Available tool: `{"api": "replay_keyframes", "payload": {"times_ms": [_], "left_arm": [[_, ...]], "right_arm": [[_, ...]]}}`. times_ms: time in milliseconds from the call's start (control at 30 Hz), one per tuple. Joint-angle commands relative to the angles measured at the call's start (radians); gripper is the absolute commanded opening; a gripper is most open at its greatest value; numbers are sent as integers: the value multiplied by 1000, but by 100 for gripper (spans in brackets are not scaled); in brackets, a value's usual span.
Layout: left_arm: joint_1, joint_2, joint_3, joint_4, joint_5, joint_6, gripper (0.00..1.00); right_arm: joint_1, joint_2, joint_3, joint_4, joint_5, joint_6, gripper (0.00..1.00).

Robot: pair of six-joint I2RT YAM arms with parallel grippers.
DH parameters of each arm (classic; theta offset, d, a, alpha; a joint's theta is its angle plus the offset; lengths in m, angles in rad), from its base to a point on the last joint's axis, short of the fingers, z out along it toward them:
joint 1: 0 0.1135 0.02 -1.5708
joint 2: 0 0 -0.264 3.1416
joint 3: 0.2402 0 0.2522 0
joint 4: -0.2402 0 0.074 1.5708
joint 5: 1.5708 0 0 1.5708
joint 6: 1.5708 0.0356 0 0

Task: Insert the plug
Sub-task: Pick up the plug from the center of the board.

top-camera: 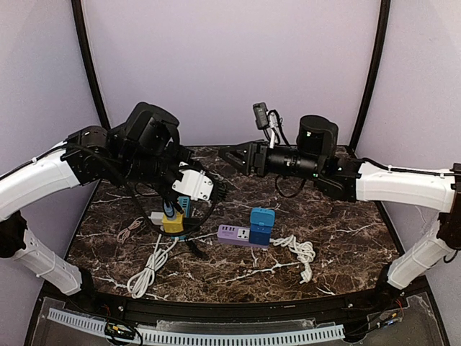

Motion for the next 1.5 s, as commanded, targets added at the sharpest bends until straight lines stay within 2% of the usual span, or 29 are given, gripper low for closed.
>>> {"api": "replay_keyframes", "payload": {"times_ms": [0, 267, 400, 500, 767, 800, 933, 967, 1000, 1033, 1067, 1100, 1167, 1233, 1267, 1467], "left_arm": [[-19, -33, -12, 198, -73, 8, 1], [-20, -12, -28, 261, -68, -108, 1], [-21, -9, -35, 277, -48, -162, 1], [-21, -3, -46, 285, -43, -176, 1], [-20, -9, -95, 317, -35, -156, 1], [-21, -9, -100, 316, -34, -152, 1], [-22, -7, -108, 308, -22, -158, 1], [-21, -5, -107, 301, -9, -169, 1], [-22, -1, -100, 276, 4, -178, 5], [-21, 1, -88, 248, 11, -205, 28], [-21, 5, -82, 232, 33, -216, 42], [-20, 7, -72, 201, 43, -238, 65], [-20, 13, -60, 162, 79, -264, 83], [-21, 31, -44, 118, 121, -286, 92], [-21, 37, -39, 102, 148, -293, 93], [-17, 126, 0, 18, 302, -364, 95]], "right_arm": [[25, 21, -21, 172, -85, 44, 70], [36, 31, -81, 280, -128, 46, 70], [38, 70, -28, 194, -130, 12, 67], [40, 94, -17, 221, -144, 16, 65], [39, 137, 0, 262, -140, 22, 44], [39, 140, -2, 267, -139, 24, 39], [39, 152, 2, 242, -148, 22, 4], [38, 150, -1, 231, -144, 20, 0], [37, 143, -11, 220, -139, 16, 0], [34, 129, -24, 208, -129, 11, 0], [30, 115, -39, 198, -116, 11, 0], [24, 98, -56, 184, -97, 9, 0], [9, 57, -97, 155, -66, 3, 0], [-8, 7, -141, 119, -35, -5, 0], [-19, -21, -162, 100, -20, -8, 0], [-98, -203, -306, -42, 97, -54, 0]]}}
